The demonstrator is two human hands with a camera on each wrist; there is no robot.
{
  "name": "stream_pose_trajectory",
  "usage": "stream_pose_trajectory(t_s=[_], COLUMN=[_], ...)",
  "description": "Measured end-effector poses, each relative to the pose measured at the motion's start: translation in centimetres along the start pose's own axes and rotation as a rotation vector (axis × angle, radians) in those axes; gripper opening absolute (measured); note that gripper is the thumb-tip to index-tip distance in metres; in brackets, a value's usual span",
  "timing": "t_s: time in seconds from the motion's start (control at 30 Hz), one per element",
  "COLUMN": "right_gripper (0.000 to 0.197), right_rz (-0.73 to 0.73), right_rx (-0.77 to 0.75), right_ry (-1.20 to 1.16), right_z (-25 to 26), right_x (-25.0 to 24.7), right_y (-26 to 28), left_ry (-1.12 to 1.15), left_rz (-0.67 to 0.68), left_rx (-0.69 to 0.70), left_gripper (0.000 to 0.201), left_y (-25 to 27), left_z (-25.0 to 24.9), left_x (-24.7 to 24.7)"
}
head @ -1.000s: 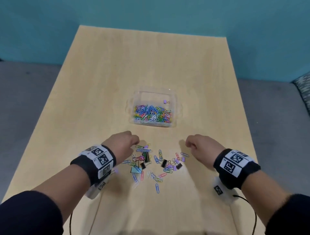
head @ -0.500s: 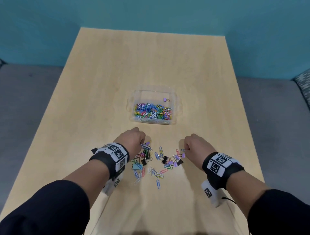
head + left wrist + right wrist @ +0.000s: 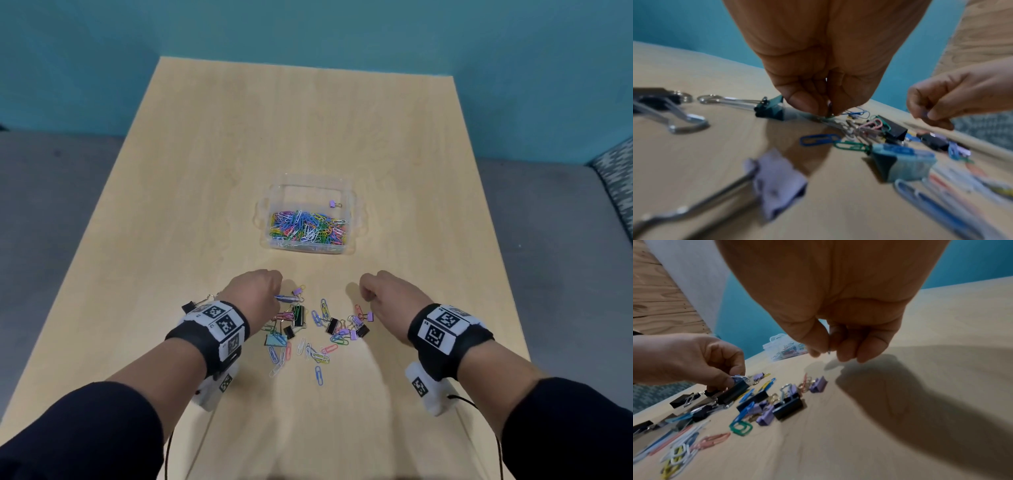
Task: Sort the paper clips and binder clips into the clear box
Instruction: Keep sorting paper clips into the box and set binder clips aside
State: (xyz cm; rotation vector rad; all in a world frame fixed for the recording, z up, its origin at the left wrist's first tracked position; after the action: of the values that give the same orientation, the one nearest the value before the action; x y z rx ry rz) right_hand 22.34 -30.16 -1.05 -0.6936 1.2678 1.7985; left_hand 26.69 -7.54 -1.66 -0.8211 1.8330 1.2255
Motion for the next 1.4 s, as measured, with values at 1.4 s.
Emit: stream_pose_trajectory(t_s=[1.4], right_gripper=[0.008], right_rz=[-0.170], right_rx=[0.009], right_ry=[-0.191], right_z=[3.2], right_x=[-4.8], right_y=[-2.8], left_ry=[0.421], left_rz=[-0.340], left_rx=[-0.098], left_gripper=[0.022], left_y=[-5.6], left_z=[0.7], left_x=[-9.1])
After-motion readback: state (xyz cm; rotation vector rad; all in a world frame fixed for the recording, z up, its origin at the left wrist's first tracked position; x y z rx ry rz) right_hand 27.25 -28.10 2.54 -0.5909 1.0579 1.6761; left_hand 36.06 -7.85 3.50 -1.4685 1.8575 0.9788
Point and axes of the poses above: each hand's wrist, its own y-axis away from the middle knuckle, its own x-axis out of the palm, z = x × y, the point moved 6 cm from there along -y, towards the middle knuckle, and after that the axes turned 1 degree about -z, right-handed, at the moved point
